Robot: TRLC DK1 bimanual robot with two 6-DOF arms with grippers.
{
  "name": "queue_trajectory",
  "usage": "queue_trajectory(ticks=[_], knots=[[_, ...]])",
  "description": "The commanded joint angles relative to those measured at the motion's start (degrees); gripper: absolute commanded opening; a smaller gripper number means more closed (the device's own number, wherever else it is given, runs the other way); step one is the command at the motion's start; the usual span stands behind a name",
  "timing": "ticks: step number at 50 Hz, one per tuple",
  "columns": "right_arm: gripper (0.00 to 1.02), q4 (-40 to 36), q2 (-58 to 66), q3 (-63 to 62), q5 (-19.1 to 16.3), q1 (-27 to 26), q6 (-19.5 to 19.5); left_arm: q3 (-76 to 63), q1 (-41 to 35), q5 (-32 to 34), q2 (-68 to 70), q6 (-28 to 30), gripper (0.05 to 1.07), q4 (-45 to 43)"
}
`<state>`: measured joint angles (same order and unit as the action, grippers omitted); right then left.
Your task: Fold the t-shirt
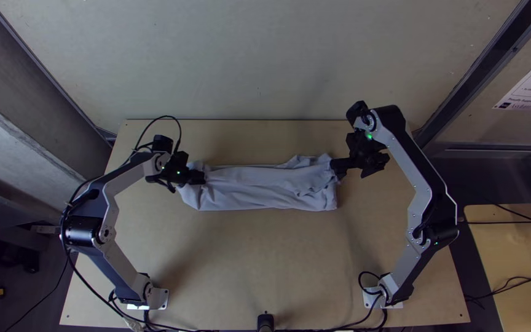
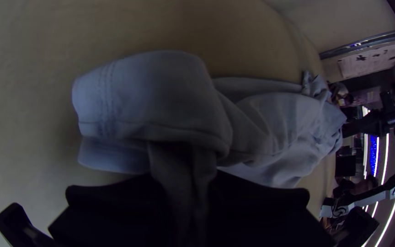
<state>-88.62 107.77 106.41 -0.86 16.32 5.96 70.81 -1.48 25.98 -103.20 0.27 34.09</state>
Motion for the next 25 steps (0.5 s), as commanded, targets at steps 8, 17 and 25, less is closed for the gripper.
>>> queue_trajectory(ticks=[8, 17, 25], knots=[[0.92, 0.9, -1.51, 0.11, 0.25, -3.31, -0.42, 4.69, 12.29, -5.67, 5.38, 9.66, 0.08, 10.47], [0.98, 4.68, -1.77, 0.29, 1.21, -5.51, -0.86, 10.58, 21.69, -9.72, 5.29, 17.92, 0.08, 15.48], [0.99, 8.02, -2.47, 0.55, 1.21, -6.56, -1.39, 14.89, 26.88, -13.94, 5.46, 23.9, 0.08, 18.91]])
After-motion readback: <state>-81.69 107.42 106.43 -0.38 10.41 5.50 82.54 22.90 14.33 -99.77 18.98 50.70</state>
